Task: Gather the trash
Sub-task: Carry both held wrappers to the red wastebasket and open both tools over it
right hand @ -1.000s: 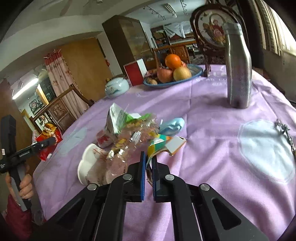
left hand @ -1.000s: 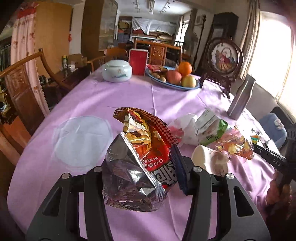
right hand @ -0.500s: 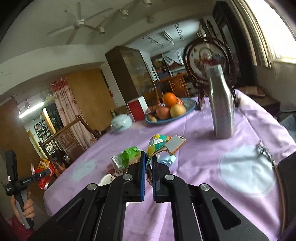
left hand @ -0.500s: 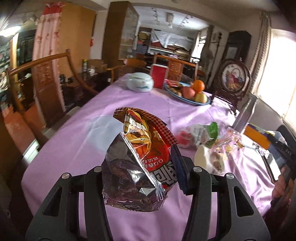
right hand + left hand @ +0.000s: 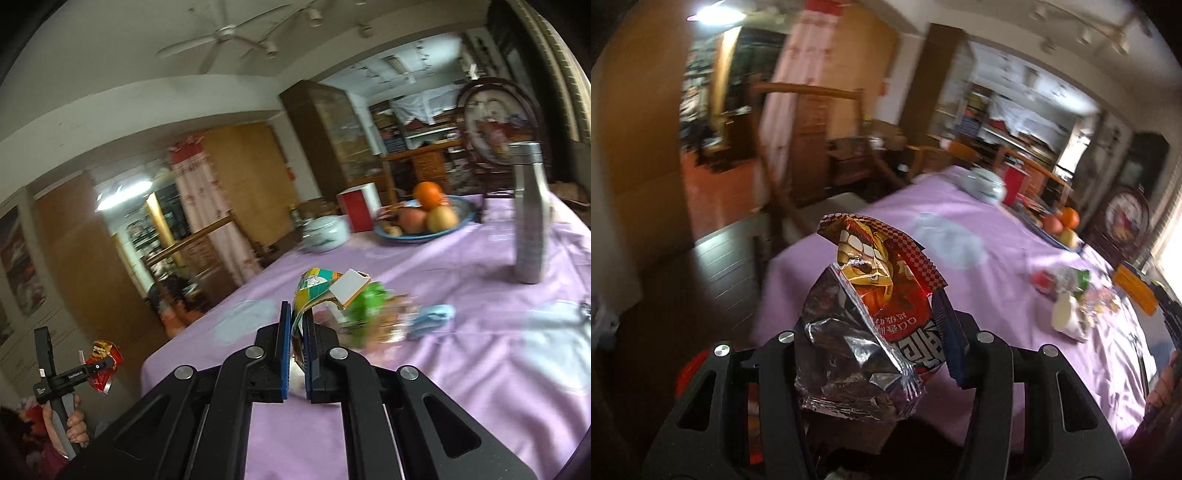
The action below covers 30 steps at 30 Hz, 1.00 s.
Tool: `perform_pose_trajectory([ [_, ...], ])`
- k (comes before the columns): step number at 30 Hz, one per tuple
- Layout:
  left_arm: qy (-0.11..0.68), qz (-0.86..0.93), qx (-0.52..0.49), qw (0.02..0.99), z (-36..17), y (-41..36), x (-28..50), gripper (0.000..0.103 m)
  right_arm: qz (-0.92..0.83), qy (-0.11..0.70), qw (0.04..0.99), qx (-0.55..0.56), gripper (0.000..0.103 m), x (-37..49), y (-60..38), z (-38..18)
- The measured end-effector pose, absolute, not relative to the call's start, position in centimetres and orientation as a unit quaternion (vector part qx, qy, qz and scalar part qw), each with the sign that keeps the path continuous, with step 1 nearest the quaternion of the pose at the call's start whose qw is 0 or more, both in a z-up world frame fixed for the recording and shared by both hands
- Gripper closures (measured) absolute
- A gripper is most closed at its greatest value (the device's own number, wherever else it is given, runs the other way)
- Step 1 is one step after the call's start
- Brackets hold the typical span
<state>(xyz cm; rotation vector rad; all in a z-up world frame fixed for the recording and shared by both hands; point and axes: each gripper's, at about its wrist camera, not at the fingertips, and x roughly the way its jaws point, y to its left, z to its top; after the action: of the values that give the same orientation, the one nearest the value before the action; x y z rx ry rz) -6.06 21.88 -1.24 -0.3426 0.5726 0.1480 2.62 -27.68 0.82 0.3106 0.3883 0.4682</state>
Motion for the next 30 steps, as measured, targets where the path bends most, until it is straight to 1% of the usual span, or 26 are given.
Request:
perform_pose_trajectory([
  [5,0.297,0.119,-0.207,0.925,-3.5,26.0,-8.9,0.052,0.281,0.209,0.927,0.136,0.097,3.0,-23.3,1.2],
  [17,0.359,0.17,-0.269,0.877,-11.9,32.3,-9.8,0.051,0.355,0.256,0.896,0.072,0.097,2.8,-13.0,1.4],
  [18,0.368,0.172,-0.272,0.873,-12.7,32.7,-9.8,0.046,0.363,0.262,0.892,0.064,0.097,2.8,-11.7,1.3],
  [19,0.374,0.173,-0.274,0.869,-13.4,33.1,-9.9,0.038,0.371,0.269,0.887,0.057,0.097,2.9,-10.4,1.3],
  [20,0.384,0.177,-0.279,0.862,-14.4,33.5,-9.9,0.033,0.379,0.276,0.882,0.051,0.097,2.9,-9.0,1.2],
  [21,0.392,0.184,-0.284,0.856,-15.2,34.0,-10.0,0.026,0.387,0.281,0.877,0.046,0.097,3.0,-8.0,1.1],
  [22,0.395,0.189,-0.287,0.852,-15.6,34.1,-9.9,0.023,0.396,0.288,0.871,0.04,0.097,3.0,-6.7,1.0],
  [23,0.396,0.196,-0.294,0.848,-16.2,34.7,-10.1,0.021,0.405,0.294,0.865,0.032,0.097,2.9,-5.3,0.9],
  [25,0.392,0.208,-0.309,0.841,-16.8,35.9,-10.8,0.014,0.421,0.303,0.855,0.017,0.097,2.6,-2.8,0.6],
  [30,0.358,0.261,-0.318,0.838,-16.4,38.2,-12.6,0.009,0.467,0.327,0.821,-0.029,0.097,1.1,4.2,-0.6],
])
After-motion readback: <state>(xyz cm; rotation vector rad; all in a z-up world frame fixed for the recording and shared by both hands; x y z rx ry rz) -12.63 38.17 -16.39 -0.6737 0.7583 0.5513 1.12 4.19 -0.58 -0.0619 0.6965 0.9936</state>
